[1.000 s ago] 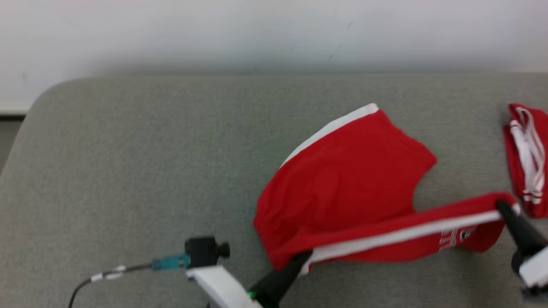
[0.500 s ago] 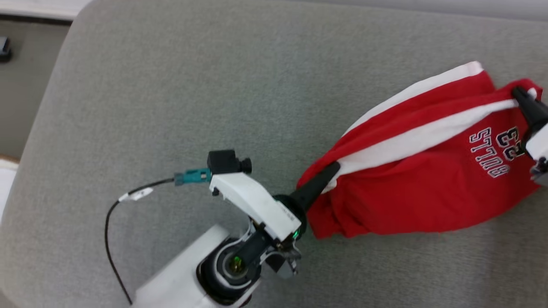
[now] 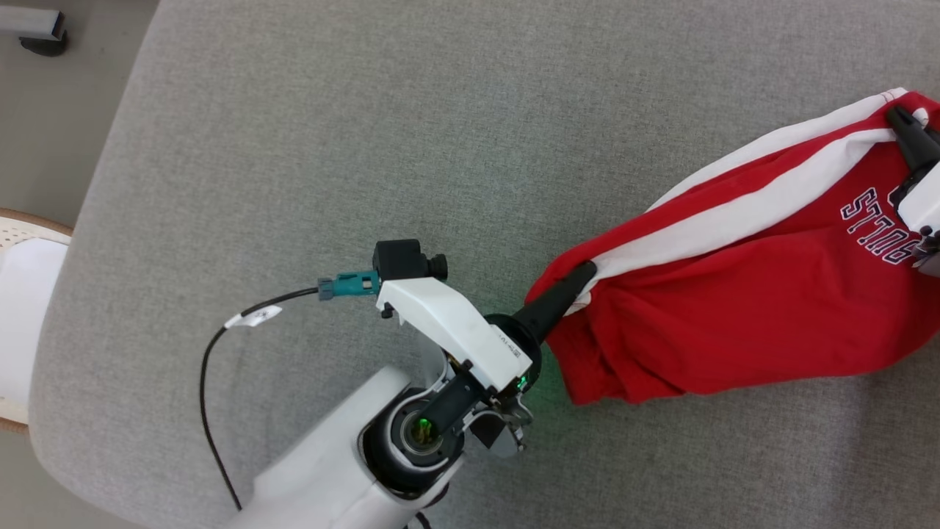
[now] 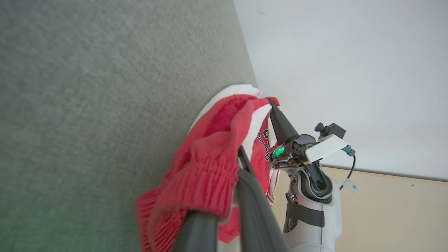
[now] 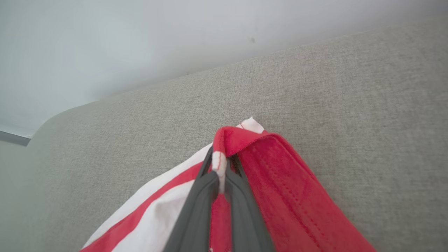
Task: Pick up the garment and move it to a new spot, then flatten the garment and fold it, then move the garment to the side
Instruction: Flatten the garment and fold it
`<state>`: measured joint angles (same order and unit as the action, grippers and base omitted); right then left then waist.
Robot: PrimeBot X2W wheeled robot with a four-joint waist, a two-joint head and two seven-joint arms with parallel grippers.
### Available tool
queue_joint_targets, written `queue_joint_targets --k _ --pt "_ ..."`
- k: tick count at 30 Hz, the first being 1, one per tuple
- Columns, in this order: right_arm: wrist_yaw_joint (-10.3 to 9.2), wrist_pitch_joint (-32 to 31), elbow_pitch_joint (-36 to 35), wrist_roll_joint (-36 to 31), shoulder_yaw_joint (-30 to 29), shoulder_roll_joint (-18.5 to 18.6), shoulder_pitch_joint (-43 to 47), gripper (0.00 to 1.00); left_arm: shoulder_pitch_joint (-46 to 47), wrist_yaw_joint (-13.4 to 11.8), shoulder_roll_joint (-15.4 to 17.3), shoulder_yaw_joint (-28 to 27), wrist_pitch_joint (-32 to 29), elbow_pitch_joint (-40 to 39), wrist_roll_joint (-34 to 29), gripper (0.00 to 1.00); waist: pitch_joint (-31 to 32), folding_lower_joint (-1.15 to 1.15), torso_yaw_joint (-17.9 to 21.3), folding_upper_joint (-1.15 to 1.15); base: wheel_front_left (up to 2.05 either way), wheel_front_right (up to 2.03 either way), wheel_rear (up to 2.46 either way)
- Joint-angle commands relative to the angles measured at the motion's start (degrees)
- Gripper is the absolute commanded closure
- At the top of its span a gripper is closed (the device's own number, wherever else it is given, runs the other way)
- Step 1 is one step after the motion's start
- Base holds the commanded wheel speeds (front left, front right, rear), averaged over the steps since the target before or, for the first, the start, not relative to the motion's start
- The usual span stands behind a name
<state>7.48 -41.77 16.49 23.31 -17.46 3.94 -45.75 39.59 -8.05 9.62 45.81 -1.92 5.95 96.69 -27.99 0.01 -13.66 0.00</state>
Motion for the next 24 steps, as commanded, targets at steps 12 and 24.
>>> queue_joint_targets --k 12,24 --pt "0.0 2.5 -3.6 0.5 7.7 6.0 4.6 0.0 0.9 -1.9 5.7 4.0 6.5 0.7 -13.3 0.0 2.4 -0.01 1.8 0.0 0.0 0.0 0.0" --pt "0.0 0.9 -5.3 -2.8 15.4 16.2 6.7 0.0 -0.3 -11.5 13.9 9.2 16.7 -5.7 -40.0 0.0 4.3 -0.01 1.0 0.0 0.0 0.0 0.0"
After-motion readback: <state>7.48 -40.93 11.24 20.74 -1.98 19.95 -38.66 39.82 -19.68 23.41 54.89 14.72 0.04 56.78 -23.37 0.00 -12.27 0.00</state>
